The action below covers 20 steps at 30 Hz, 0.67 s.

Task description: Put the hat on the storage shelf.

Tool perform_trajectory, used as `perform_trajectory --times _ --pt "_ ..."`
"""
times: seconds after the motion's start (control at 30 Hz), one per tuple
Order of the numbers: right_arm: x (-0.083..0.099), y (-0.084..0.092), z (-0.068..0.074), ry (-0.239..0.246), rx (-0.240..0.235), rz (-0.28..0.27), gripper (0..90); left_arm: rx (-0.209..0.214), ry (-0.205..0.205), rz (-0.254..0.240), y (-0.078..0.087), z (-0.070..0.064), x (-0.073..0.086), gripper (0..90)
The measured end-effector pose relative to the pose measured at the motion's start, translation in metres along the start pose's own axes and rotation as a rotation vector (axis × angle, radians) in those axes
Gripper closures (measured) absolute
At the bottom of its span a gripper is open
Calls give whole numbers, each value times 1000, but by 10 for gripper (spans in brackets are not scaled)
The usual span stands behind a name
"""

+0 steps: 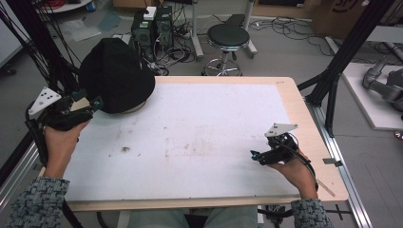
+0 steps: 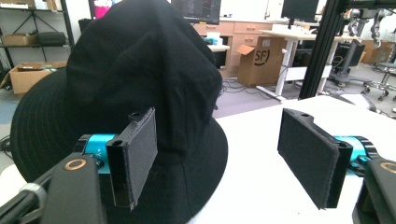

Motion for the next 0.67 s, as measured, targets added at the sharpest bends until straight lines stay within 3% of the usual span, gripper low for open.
perform_trajectory --times 0.43,0.67 --pt "1 1 -1 -3 3 -3 129 -15 6 8 5 -3 43 284" --pt "0 1 -1 -1 0 -4 129 -21 9 18 5 -1 50 285"
Point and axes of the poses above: each handheld gripper's, and its own axes: y roughly backward along the jaws, x roughly out of its underside, z roughly to its left, the point moved 1 cm from there along -y, roughly forward along the jaws, and after that the axes turned 13 degrees about y, right-handed, at the moved point
